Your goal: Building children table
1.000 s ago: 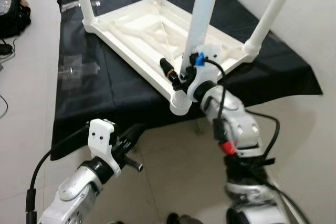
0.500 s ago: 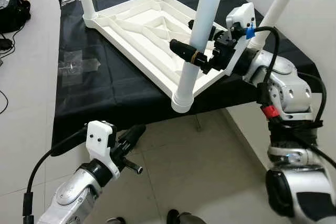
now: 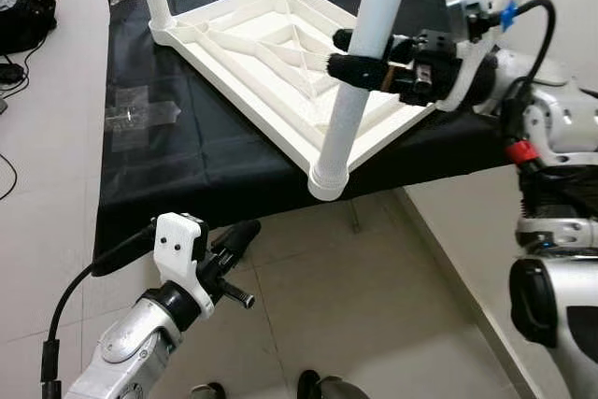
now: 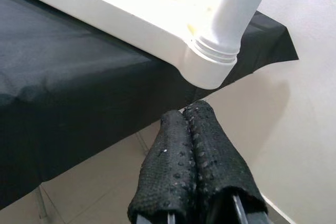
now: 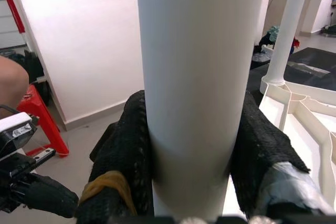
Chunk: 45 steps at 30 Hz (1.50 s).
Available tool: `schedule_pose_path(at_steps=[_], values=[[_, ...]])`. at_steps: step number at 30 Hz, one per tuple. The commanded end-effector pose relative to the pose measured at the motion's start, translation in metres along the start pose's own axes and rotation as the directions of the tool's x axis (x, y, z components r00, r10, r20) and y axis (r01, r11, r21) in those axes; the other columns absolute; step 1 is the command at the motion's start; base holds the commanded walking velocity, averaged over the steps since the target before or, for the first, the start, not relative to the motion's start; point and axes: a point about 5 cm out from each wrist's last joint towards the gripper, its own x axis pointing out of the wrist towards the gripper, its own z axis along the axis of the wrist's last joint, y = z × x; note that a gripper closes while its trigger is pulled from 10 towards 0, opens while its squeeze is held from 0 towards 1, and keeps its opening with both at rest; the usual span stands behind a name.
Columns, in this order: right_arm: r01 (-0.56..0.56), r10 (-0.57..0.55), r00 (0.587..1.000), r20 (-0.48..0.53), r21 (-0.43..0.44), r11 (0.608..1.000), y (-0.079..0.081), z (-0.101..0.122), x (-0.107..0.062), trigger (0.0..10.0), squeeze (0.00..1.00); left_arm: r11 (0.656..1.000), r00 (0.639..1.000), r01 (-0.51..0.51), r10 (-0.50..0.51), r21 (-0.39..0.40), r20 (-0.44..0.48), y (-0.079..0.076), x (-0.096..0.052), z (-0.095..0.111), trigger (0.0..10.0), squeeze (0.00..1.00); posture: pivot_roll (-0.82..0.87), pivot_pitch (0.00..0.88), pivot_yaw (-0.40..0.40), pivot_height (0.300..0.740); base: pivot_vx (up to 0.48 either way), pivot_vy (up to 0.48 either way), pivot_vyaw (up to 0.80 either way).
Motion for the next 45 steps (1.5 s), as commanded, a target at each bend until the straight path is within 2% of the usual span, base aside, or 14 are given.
schedule_pose_path(at_steps=[1, 6, 8, 10, 13, 19, 21, 22, 25, 26, 29, 30, 34, 45], values=[[0.082, -0.08, 0.995, -0.055, 0.039, 0.996, 0.004, -0.013, 0.001, 0.0, 0.0, 1.0, 1.0, 0.0, 0.0, -0.015, -0.019, 0.0, -0.001, -0.004, 10.0, 0.0, -0.02, 0.236, -0.091, 0.74, 0.0, 0.0, 0.0], [0.377, -0.345, 0.915, -0.21, 0.131, 0.917, 0.022, -0.06, 0.011, 0.0, 0.0, 1.0, 1.0, -0.001, 0.0, -0.017, -0.019, 0.0, -0.001, -0.005, 10.0, 0.0, -0.03, 0.235, -0.112, 0.74, 0.0, 0.0, 0.0], [0.615, -0.551, 0.778, -0.301, 0.192, 0.765, 0.029, -0.085, 0.011, 0.0, 0.0, 1.0, 1.0, -0.001, 0.001, -0.017, -0.019, 0.0, -0.001, -0.006, 10.0, 0.0, -0.02, 0.231, -0.123, 0.74, 0.0, 0.0, 0.0], [0.881, -0.742, 0.454, -0.493, 0.127, 0.455, 0.075, -0.142, 0.004, 0.0, 0.0, 1.0, 1.0, -0.002, 0.002, -0.016, -0.015, 0.0, 0.001, -0.005, 10.0, 0.0, -0.01, 0.228, -0.131, 0.74, 0.0, 0.0, 0.0], [0.918, -0.78, 0.376, -0.501, 0.087, 0.387, 0.086, -0.154, 0.017, 0.0, 0.0, 1.0, 1.0, -0.008, 0.008, -0.014, -0.011, 0.0, 0.002, -0.006, 10.0, 0.0, -0.01, 0.217, -0.129, 0.74, 0.0, 0.0, 0.0], [0.896, -0.779, 0.438, -0.448, 0.145, 0.42, 0.069, -0.141, 0.048, 0.0, 0.0, 1.0, 1.0, -0.012, 0.012, -0.016, -0.008, 0.0, 0.003, -0.007, 10.0, 0.0, -0.02, 0.211, -0.131, 0.74, 0.0, 0.0, 0.0], [0.887, -0.774, 0.453, -0.442, 0.143, 0.438, 0.067, -0.136, 0.052, 4.3, 0.0, 1.0, 1.0, -0.012, 0.012, -0.017, -0.007, 0.0, 0.003, -0.007, 10.0, 0.0, -0.02, 0.211, -0.132, 0.74, 0.0, 0.0, 0.0], [0.873, -0.768, 0.484, -0.419, 0.166, 0.459, 0.064, -0.13, 0.054, 10.0, 0.0, 1.0, 1.0, -0.012, 0.012, -0.019, -0.005, 0.0, 0.003, -0.006, 10.0, 0.0, -0.02, 0.212, -0.133, 0.74, 0.0, 0.0, 0.0], [0.814, -0.743, 0.58, -0.334, 0.211, 0.541, 0.061, -0.114, 0.06, 10.0, 0.0, 1.0, 1.0, -0.012, 0.012, -0.023, -0.003, 0.0, 0.003, -0.006, 10.0, 0.0, -0.03, 0.215, -0.132, 0.74, 0.0, 0.0, 0.0], [0.787, -0.736, 0.617, -0.278, 0.219, 0.577, 0.058, -0.105, 0.06, 10.0, 0.62, 1.0, 1.0, -0.012, 0.012, -0.023, -0.002, -0.001, 0.003, -0.006, 10.0, 0.0, -0.02, 0.218, -0.132, 0.74, 0.0, 0.0, 0.0], [0.787, -0.736, 0.617, -0.278, 0.219, 0.577, 0.058, -0.105, 0.06, 10.0, 0.62, 1.0, 1.0, -0.012, 0.012, -0.023, -0.002, -0.001, 0.003, -0.006, 10.0, 0.0, -0.02, 0.218, -0.132, 0.74, 0.0, 0.0, 0.0], [0.736, -0.707, 0.677, -0.205, 0.227, 0.638, 0.051, -0.094, 0.058, 10.0, 1.0, 1.0, 1.0, -0.012, 0.012, -0.025, -0.002, -0.001, 0.003, -0.006, 10.0, 0.0, -0.02, 0.219, -0.13, 0.74, 0.0, 0.0, 0.0], [0.456, -0.46, 0.888, 0.002, 0.134, 0.88, 0.03, -0.05, 0.04, 10.0, 1.0, 1.0, 1.0, -0.008, 0.008, -0.03, -0.007, -0.002, 0.003, -0.008, 10.0, 0.0, -0.02, 0.216, -0.119, 0.74, 0.0, 0.0, 0.0], [0.189, -0.189, 0.981, 0.033, -0.028, 0.981, 0.0, -0.002, 0.004, 10.0, 1.0, 0.999, 1.0, -0.004, 0.004, -0.032, -0.014, -0.002, 0.002, -0.009, 10.0, 0.0, -0.01, 0.214, -0.115, 0.74, 0.0, 0.0, 0.0]])
